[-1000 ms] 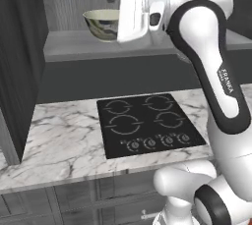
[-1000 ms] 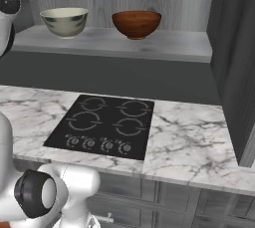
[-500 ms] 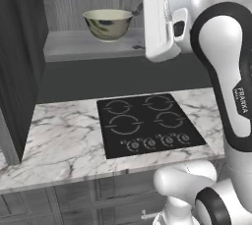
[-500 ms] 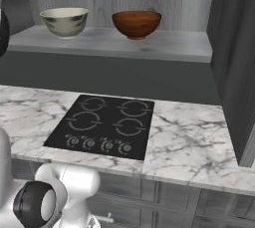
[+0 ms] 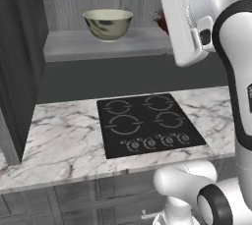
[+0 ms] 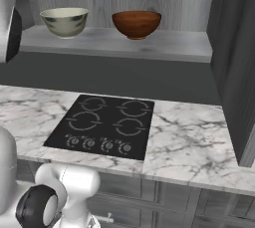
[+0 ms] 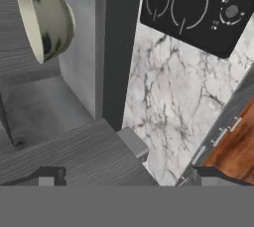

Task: Move the bowls from the cabinet to the plates on the dining table.

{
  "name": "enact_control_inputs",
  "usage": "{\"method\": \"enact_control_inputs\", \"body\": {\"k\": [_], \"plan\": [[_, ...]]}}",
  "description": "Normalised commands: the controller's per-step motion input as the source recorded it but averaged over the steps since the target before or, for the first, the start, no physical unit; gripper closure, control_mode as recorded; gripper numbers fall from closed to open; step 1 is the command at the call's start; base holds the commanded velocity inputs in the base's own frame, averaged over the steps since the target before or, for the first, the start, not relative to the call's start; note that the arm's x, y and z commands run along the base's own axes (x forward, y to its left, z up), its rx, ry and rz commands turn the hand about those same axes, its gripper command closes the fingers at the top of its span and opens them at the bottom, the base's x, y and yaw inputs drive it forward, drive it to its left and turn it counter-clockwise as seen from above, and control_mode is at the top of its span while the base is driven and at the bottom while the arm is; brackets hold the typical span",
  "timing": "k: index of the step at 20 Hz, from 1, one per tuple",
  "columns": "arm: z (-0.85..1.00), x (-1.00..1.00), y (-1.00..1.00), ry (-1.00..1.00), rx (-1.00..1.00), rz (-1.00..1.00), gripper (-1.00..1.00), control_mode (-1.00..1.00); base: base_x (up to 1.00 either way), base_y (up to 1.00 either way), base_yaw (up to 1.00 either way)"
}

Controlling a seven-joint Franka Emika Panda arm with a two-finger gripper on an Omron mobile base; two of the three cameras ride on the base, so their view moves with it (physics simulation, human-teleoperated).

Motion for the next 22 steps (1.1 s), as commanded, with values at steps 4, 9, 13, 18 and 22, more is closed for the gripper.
{"method": "enact_control_inputs", "body": {"k": [4, 9, 13, 18, 22], "plan": [[0.02, 0.19, -0.29, -0.01, -0.06, 0.0, -1.0, -1.0, 0.0, 0.0, 0.0], [-0.06, 0.12, -0.19, -0.1, -0.06, 0.02, -1.0, -1.0, 0.0, 0.0, 0.0], [-0.24, 0.09, -0.08, -0.24, -0.06, 0.07, -1.0, -1.0, 0.0, 0.0, 0.0], [-0.23, 0.15, -0.05, -0.25, -0.04, 0.08, -1.0, -1.0, 0.0, 0.0, 0.0], [0.01, 0.29, -0.06, 0.0, 0.0, 0.0, -1.0, -1.0, 0.0, 0.0, 0.0]]}}
